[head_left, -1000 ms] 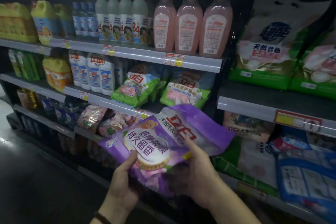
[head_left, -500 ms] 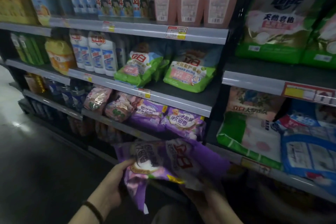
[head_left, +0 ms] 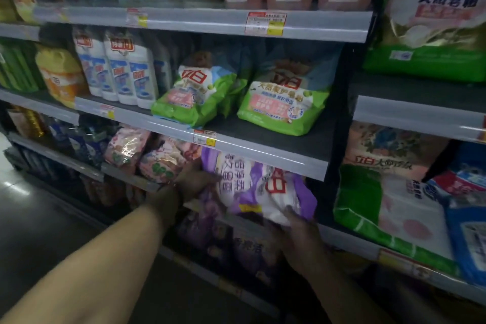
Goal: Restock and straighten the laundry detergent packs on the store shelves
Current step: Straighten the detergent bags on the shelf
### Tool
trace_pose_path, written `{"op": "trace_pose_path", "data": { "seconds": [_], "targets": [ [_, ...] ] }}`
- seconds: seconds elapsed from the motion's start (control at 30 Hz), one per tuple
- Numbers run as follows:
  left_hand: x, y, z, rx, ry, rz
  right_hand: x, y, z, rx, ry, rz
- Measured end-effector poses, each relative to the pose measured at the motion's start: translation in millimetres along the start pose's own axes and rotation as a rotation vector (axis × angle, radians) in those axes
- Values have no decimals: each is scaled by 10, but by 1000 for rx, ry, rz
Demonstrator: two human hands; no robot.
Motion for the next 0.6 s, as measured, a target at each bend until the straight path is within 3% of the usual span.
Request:
{"op": "trace_pose_path", "data": {
  "seconds": [0.07,0.13,0.17,0.3,0.37,0.47,0.6],
  "targets": [
    [291,-29,-95,396,95,-166,258,-67,38,16,-36,-81],
    [343,-32,91,718,46,-293,428,-75,-110,-24,40,-99],
    [322,115,260,804,35,-251,495,-116,-286,-75,125,-99],
    [-43,1207,758,1112,282,289,530,-286,-662,-179,247,-140],
    [-235,1387,901,1095,289,397,526,-272,-721,-201,259,-131],
    [-334,1315,853,888,311,322,319,-152,-623,-270,221,-88],
    [-582,1391,749,798,277,362,127,-155,-460,-382,179,-95]
  ]
}}
Point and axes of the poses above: each hand's wrist, its own x-axis towards the middle knuckle, its own y-axis out of the palm, z = x × y, the point moved 10 cm from there along x, towards the middle knuckle, and after that the axes turned 11 degrees about y, right-handed, at the moved point
